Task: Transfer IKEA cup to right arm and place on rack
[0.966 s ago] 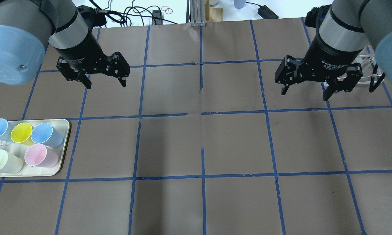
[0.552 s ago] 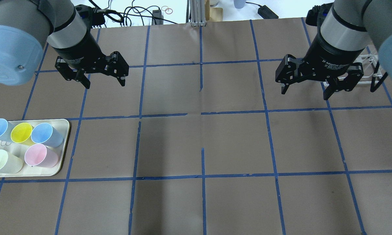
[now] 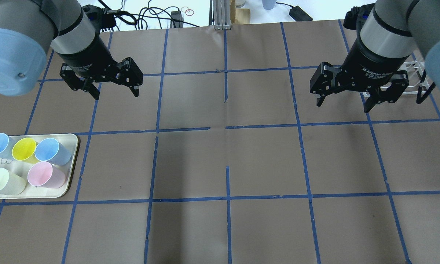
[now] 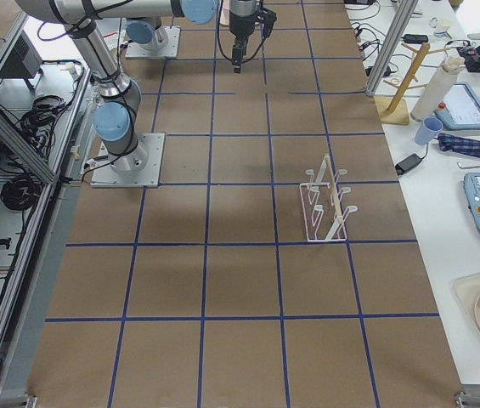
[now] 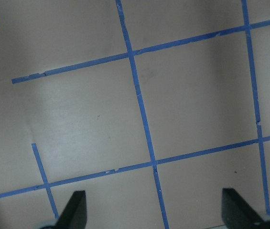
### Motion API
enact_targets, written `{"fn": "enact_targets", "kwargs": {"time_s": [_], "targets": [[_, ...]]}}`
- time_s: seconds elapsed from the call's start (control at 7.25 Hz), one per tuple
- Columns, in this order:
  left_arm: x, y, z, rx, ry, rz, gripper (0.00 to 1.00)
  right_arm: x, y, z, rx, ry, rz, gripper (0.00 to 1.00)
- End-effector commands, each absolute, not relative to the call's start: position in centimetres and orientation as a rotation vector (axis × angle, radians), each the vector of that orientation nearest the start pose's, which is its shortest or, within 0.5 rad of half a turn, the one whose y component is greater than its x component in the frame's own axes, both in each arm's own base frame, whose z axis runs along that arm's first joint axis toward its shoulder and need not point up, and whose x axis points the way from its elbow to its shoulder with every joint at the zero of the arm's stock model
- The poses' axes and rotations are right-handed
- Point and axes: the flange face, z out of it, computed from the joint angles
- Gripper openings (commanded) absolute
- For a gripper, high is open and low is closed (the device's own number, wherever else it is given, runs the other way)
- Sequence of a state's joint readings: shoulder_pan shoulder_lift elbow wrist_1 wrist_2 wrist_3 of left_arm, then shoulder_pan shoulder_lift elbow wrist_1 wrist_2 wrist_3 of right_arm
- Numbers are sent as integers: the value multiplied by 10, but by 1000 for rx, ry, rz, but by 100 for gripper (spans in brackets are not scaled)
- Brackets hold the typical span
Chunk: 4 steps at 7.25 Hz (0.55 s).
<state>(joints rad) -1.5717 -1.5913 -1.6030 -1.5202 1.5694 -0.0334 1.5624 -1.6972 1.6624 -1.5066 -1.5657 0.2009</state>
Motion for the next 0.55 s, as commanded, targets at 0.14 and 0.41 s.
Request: {"fn": "enact_targets", "kwargs": {"time_s": [0.14,0.41], "targets": [[-95,-507,469,-132,3137,-2,100,131,-435,493,327,3121,54,100],[-55,-512,470,52,3132,2,100,131,-435,494,317,3119,52,100]]}}
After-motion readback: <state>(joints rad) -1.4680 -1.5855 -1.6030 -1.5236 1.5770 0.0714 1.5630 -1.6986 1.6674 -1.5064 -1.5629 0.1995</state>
